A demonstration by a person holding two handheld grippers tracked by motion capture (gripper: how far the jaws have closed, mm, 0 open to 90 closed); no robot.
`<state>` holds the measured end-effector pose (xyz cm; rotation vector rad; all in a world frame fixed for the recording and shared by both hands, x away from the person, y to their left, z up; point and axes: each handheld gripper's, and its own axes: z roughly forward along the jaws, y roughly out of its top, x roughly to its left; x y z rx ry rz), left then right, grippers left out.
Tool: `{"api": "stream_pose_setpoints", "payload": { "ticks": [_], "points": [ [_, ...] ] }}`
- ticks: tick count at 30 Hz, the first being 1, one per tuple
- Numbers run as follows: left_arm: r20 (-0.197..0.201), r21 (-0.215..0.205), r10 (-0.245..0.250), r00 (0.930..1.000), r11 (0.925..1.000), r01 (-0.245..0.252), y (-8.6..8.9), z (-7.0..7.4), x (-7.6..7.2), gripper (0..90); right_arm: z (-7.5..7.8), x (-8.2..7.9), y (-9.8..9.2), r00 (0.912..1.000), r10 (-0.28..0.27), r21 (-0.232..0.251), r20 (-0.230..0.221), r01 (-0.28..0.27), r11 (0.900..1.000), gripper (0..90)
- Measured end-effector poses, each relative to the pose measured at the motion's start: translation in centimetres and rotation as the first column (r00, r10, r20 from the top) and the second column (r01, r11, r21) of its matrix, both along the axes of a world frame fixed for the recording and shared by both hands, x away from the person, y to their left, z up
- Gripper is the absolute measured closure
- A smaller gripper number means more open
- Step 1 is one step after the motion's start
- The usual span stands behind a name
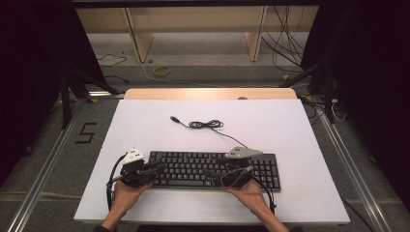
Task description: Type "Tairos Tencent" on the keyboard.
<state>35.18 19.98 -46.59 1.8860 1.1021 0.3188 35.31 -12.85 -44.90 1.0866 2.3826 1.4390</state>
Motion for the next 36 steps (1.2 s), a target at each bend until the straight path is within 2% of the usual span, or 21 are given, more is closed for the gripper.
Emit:
{"api": "stream_pose_setpoints", "payload": {
  "ticks": [9,13,28,35,36],
  "points": [
    [-0.033,0.038,-0.005,0.9994,0.9993,0.007,-0.6,-0.4,0.6,88.4,0.1,-0.8,-0.7,0.9997,0.0,0.022,0.024,0.0,1.0,30.8],
    [-0.054,0.057,-0.007,0.9985,0.9983,0.01,-1.0,-0.7,0.8,88.8,0.2,-1.2,-0.9,0.9997,0.004,0.023,0.026,-0.004,1.0,30.5],
    [-0.091,0.087,-0.007,0.9958,0.9961,0.015,-1.4,-1.2,1.3,88.9,0.2,-1.9,-1.3,0.9996,0.009,0.024,0.025,-0.009,1.0,28.8],
    [-0.107,0.084,-0.002,0.9942,0.9964,0.011,-1.5,-1.3,1.3,88.9,0.2,-2.1,-1.6,0.9997,0.007,0.027,0.024,-0.007,1.0,28.7],
    [-0.115,0.094,-0.005,0.9934,0.9954,0.016,-1.5,-1.4,1.3,88.9,0.2,-2.2,-1.6,0.9997,0.006,0.027,0.022,-0.006,1.0,28.7]
  ]
}}
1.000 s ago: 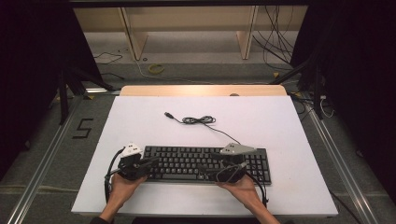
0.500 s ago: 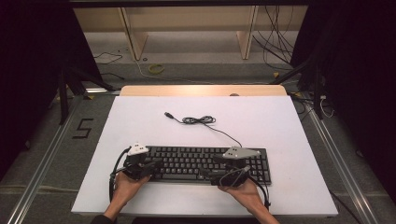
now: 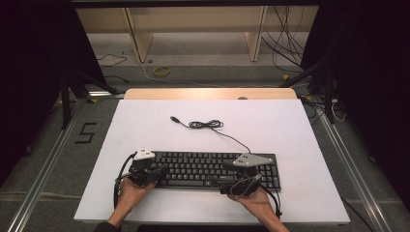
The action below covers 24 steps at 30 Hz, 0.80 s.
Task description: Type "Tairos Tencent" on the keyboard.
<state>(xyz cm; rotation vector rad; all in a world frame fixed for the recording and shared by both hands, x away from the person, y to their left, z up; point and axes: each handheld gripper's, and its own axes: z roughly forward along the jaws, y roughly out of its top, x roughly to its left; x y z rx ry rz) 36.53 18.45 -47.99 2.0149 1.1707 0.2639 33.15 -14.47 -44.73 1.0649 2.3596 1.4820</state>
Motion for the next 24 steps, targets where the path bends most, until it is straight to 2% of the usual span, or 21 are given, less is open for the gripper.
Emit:
{"api": "stream_pose_setpoints", "payload": {
  "ticks": [2,5,9,16,24],
  "points": [
    [-0.009,-0.014,0.0,1.0,0.9999,0.0,-0.03,-0.08,-0.01,89.0,-0.03,-0.07,-0.06,1.0,0.0,0.0,-0.002,0.0,1.0,28.7],
    [-0.008,0.002,-0.002,1.0,1.0,0.002,-0.11,-0.04,-0.04,89.1,-0.1,-0.15,-0.14,1.0,0.0,0.0,-0.004,0.0,1.0,28.7],
    [-0.01,-0.007,0.001,1.0,1.0,-0.001,-0.07,-0.07,-0.02,89.1,-0.2,-0.23,-0.14,1.0,-0.001,-0.002,-0.006,0.001,1.0,28.7],
    [0.006,-0.01,0.004,1.0,0.9999,-0.004,0.07,0.11,-0.11,88.8,-0.16,-0.27,-0.17,1.0,-0.002,0.005,-0.006,0.002,1.0,28.6],
    [0.039,-0.072,0.018,0.9991,0.9973,-0.016,0.81,0.87,-0.42,79.6,-0.24,-0.22,-0.19,1.0,-0.005,0.004,-0.005,0.005,1.0,28.5]
  ]
}}
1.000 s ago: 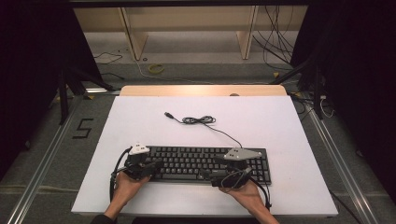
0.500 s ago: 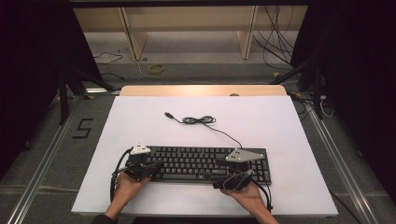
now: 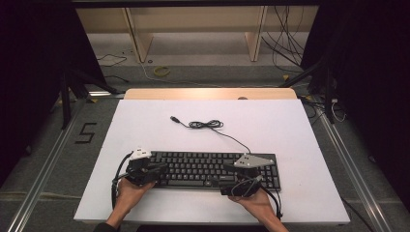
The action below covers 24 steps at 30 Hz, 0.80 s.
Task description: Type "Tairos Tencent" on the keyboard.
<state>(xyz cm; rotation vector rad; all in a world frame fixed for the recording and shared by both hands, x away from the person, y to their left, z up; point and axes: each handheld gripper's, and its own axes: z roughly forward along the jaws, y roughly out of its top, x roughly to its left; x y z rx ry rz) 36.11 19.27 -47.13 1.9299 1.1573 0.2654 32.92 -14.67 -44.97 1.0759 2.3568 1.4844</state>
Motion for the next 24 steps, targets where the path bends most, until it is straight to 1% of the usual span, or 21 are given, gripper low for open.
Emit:
{"api": "stream_pose_setpoints", "payload": {
  "ticks": [1,3,6,8,11,13,15,18,22,24],
  "points": [
    [0.003,-0.013,-0.001,1.0,0.9999,0.002,0.1,0.1,0.0,77.8,0.0,0.0,0.0,1.0,0.0,0.0,-0.002,0.0,1.0,28.5],
    [0.013,-0.017,-0.003,0.9999,0.9999,0.003,0.2,0.2,-0.1,73.7,-0.1,0.0,0.1,1.0,0.002,0.0,-0.004,-0.002,1.0,28.5],
    [0.019,-0.042,-0.005,0.9998,0.9991,0.006,0.3,0.4,-0.3,66.7,-0.1,0.0,0.2,1.0,0.003,0.001,-0.001,-0.003,1.0,28.6],
    [0.023,-0.048,-0.005,0.9997,0.9988,0.006,0.4,0.5,-0.4,61.0,-0.2,0.1,0.2,1.0,0.004,0.002,0.0,-0.004,1.0,28.6],
    [0.03,-0.069,0.0,0.9996,0.9976,0.002,0.5,0.5,-0.5,51.9,-0.2,0.2,0.3,1.0,0.005,0.003,-0.001,-0.005,1.0,28.8],
    [0.044,-0.078,0.003,0.999,0.997,0.001,0.6,0.7,-0.6,46.0,-0.2,0.2,0.3,1.0,0.004,0.004,-0.001,-0.004,1.0,29.1],
    [0.056,-0.096,0.01,0.9984,0.9954,-0.005,0.7,0.8,-0.8,40.6,-0.3,0.2,0.4,1.0,0.006,0.007,-0.001,-0.006,1.0,30.2],
    [0.078,-0.116,0.021,0.9967,0.9931,-0.012,1.0,1.0,-1.1,34.5,-0.3,0.3,0.7,0.9999,0.012,0.008,-0.004,-0.012,1.0,31.8],
    [0.093,-0.144,0.024,0.9953,0.9896,-0.011,1.3,1.2,-1.5,30.7,-0.3,0.4,1.1,0.9998,0.022,0.007,-0.003,-0.022,1.0,36.0],
    [0.101,-0.146,0.024,0.9946,0.9892,-0.009,1.4,1.3,-1.7,29.6,-0.4,0.4,1.3,0.9995,0.031,0.01,-0.003,-0.031,0.999,39.2]
  ]
}}
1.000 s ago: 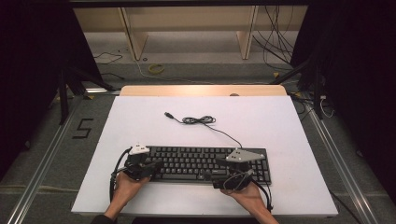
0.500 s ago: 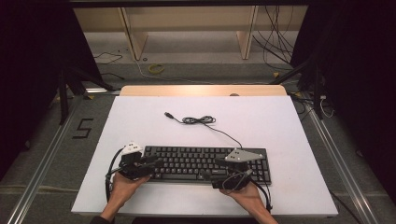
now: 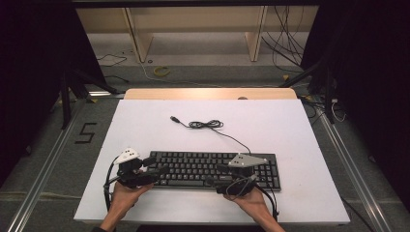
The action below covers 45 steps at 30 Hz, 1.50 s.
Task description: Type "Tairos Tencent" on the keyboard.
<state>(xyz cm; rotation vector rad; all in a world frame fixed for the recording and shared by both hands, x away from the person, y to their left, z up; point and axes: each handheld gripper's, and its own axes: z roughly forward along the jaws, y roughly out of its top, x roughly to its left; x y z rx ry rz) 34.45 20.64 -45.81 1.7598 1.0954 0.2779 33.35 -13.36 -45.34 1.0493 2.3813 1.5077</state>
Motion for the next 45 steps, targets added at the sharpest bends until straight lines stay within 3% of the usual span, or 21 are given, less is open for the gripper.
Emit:
{"api": "stream_pose_setpoints", "payload": {
  "ticks": [13,24,31,45],
  "points": [
    [0.026,-0.031,-0.003,0.9997,0.9995,0.004,0.4,0.2,-0.7,25.1,-0.7,0.0,1.7,0.9985,0.052,-0.032,-0.018,-0.053,0.998,63.5],
    [0.036,-0.028,-0.019,0.9992,0.9994,0.02,0.6,0.3,-1.4,24.8,-1.6,0.4,3.3,0.9959,0.086,-0.072,-0.031,-0.088,0.994,85.3],
    [0.044,-0.023,-0.029,0.9986,0.9993,0.03,0.7,0.3,-1.9,24.8,-2.3,0.9,4.3,0.9949,0.092,-0.105,-0.043,-0.096,0.99,90.0],
    [0.046,-0.005,-0.038,0.9982,0.9992,0.038,1.0,0.1,-2.5,24.6,-3.1,1.3,5.1,0.9942,0.092,-0.152,-0.055,-0.099,0.983,90.0]
  ]
}}
